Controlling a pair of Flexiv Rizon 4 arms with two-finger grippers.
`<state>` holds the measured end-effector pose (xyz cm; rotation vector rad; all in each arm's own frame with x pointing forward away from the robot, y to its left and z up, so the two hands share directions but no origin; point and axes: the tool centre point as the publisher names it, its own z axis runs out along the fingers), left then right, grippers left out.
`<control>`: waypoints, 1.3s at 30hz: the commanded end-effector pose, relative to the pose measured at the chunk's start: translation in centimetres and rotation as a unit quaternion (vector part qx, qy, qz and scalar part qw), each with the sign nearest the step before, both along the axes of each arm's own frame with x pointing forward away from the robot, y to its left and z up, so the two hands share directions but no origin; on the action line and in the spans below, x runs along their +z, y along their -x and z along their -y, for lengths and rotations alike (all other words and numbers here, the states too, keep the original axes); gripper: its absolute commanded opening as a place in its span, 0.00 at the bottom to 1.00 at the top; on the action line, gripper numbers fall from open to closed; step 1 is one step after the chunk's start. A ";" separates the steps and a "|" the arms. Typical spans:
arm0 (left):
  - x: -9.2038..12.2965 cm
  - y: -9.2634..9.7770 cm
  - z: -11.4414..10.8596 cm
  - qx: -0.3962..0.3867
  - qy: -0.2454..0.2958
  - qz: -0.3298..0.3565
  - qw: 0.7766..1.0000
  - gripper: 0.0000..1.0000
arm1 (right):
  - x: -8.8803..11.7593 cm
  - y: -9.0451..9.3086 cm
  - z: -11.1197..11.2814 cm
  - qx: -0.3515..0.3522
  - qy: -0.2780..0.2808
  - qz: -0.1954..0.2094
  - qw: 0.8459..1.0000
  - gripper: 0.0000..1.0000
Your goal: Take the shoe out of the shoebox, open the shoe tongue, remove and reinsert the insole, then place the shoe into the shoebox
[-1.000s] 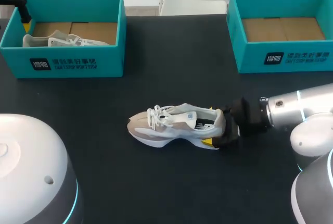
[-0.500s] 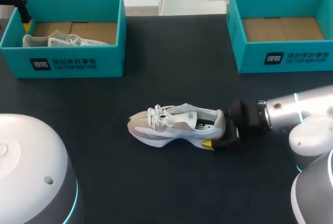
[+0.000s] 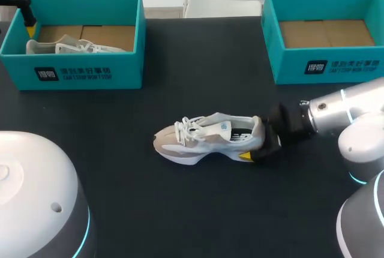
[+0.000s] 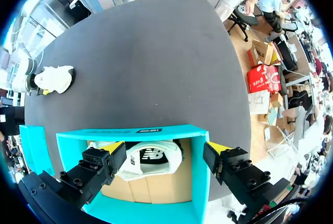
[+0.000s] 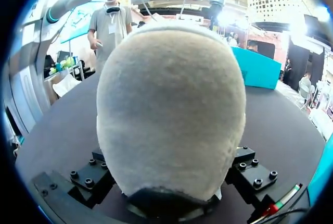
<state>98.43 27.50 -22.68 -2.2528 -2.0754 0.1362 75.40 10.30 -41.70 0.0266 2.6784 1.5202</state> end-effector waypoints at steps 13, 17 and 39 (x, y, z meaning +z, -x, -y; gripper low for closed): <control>0.0 0.1 0.0 0.000 0.000 0.002 1.000 1.00 | -1.3 -0.6 -0.3 0.000 -0.007 -0.015 1.000 0.00; 0.0 0.1 0.0 0.000 0.000 0.002 1.000 1.00 | -1.3 -0.6 -0.3 0.000 -0.007 -0.015 1.000 0.00; 0.2 1.5 1.3 0.068 -0.004 0.012 0.998 1.00 | -1.3 -0.6 -0.3 0.000 -0.007 -0.015 1.000 0.00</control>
